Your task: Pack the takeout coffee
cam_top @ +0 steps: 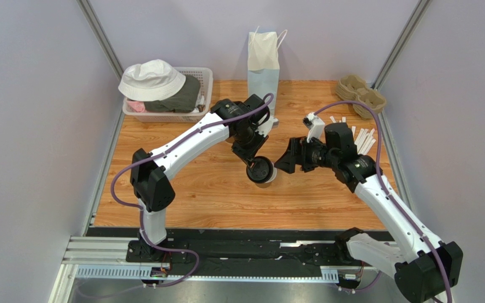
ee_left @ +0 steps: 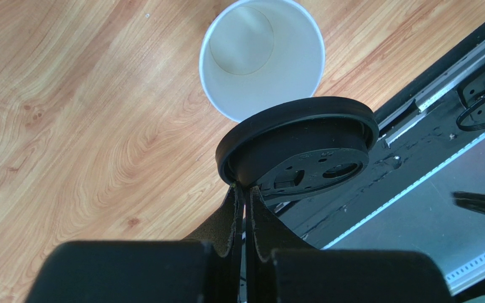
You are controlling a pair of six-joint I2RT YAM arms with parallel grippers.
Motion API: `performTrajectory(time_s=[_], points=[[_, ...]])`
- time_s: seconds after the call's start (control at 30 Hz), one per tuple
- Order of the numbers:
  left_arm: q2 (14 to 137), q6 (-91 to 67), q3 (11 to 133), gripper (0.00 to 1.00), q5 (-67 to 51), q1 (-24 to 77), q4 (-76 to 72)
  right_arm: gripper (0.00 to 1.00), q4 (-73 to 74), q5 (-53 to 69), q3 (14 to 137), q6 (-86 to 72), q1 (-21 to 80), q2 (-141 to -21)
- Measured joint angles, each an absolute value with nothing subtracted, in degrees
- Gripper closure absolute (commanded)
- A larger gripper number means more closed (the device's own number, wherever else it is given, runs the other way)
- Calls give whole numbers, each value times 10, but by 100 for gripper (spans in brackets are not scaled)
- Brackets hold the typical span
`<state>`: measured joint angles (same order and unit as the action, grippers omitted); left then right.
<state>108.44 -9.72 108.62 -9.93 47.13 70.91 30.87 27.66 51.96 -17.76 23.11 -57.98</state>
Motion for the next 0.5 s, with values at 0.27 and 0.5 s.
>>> performTrajectory(time_s=[0.27, 0.5], points=[[1084, -104, 1092, 100, -100, 471, 707, 22, 256, 265, 514, -227, 254, -619], [1084, -112, 1092, 100, -108, 470, 699, 26, 227, 288, 507, -254, 255, -641]])
